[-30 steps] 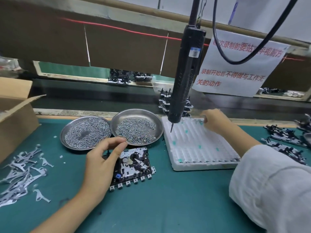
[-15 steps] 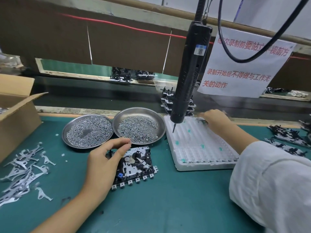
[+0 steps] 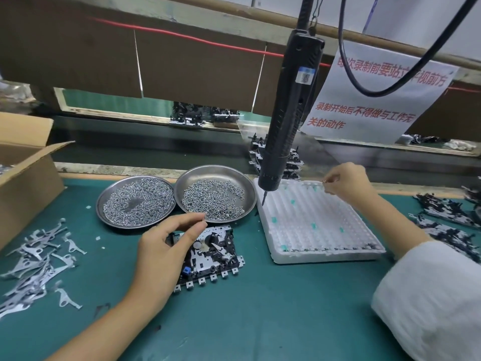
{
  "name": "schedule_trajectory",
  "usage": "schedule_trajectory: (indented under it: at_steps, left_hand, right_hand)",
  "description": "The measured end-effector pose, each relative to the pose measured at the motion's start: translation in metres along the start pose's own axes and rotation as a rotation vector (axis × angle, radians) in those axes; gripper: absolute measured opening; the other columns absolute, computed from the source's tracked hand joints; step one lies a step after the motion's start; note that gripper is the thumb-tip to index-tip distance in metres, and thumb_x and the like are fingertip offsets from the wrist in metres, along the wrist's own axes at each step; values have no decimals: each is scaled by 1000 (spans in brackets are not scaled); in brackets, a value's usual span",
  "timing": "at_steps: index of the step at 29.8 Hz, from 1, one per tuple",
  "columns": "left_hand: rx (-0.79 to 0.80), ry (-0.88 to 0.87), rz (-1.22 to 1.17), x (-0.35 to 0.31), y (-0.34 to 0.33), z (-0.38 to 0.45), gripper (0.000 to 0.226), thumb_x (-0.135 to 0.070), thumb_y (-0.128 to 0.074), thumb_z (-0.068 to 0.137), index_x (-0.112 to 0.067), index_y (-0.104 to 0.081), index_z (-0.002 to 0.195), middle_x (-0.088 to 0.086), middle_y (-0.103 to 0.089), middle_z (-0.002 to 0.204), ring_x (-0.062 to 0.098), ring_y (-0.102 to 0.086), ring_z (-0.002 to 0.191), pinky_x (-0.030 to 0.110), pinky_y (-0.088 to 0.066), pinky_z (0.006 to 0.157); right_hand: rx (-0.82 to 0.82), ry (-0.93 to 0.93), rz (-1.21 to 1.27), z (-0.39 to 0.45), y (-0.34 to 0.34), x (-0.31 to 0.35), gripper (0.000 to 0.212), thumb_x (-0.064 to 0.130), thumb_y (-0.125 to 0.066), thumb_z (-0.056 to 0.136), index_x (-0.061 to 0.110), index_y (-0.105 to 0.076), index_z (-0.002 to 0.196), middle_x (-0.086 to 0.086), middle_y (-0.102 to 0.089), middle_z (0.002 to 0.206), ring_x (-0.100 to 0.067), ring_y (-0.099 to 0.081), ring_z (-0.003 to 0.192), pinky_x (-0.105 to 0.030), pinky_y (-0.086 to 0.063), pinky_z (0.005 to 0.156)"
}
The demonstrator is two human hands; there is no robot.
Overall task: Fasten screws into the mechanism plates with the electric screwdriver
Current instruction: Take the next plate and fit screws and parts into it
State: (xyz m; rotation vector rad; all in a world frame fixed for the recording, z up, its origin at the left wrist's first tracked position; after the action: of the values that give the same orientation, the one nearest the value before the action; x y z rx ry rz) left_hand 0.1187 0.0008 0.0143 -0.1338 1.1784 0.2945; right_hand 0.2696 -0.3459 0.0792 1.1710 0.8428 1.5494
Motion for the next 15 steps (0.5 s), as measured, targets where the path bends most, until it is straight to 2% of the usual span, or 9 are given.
schedule_trajectory:
  at_steps: [3, 5, 7, 9, 12, 15]
  left_hand:
    - [23, -25, 11, -6, -3, 1, 20, -11, -71, 80, -30, -73, 87, -19, -71, 89, -8, -62, 86, 1, -40, 76]
    - [35, -30, 18, -8, -4, 1, 17, -19, -71, 78, -32, -72, 87, -19, -70, 90, -4, -62, 90, 5, -41, 79]
    - [47, -33, 43, -9, -5, 0, 15, -29, -68, 74, -34, -72, 88, -20, -70, 91, 2, -62, 95, 16, -42, 86]
    - [56, -56, 56, -12, -6, -2, 16, -31, -67, 73, -35, -72, 88, -18, -70, 90, 3, -62, 93, 17, -43, 87]
    - [74, -97, 54, -16, -9, -5, 17, -28, -67, 73, -36, -70, 88, -16, -70, 88, -1, -62, 86, 9, -42, 81]
    - [89, -101, 36, -16, -12, -6, 18, -29, -67, 74, -40, -70, 88, -15, -70, 86, 3, -63, 85, 11, -44, 80]
  right_hand:
    - [208, -46, 379, -49, -4, 31, 14, 0, -73, 77, 14, -73, 74, 0, -72, 73, -15, -70, 68, -33, -55, 79]
    - [349, -18, 637, -85, -14, 69, 12, 0, -72, 79, 9, -75, 85, -3, -75, 78, -15, -72, 75, -31, -56, 81]
    - [451, 12, 902, -113, -27, 109, 15, -4, -68, 83, 1, -73, 96, -6, -75, 79, -12, -72, 76, -19, -56, 73]
    - [475, 26, 1081, -130, -40, 138, 17, -8, -64, 84, -2, -70, 99, -7, -74, 76, -11, -71, 73, -13, -52, 68]
    - [443, 21, 1198, -137, -59, 160, 22, -7, -64, 84, 8, -71, 97, -8, -73, 80, -11, -70, 76, -16, -54, 75]
    - [404, 21, 1271, -139, -67, 165, 24, -6, -65, 84, 15, -72, 92, -2, -74, 78, -9, -70, 76, -15, -53, 72]
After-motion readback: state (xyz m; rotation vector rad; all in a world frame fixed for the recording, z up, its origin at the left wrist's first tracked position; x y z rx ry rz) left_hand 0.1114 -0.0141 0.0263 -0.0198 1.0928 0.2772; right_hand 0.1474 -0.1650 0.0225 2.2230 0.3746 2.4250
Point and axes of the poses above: each hand's wrist, its own z-axis towards the middle knuckle, its own y-axis out of the back of the hand, x = y × z, the point moved 10 cm from there along z, towards the middle knuckle
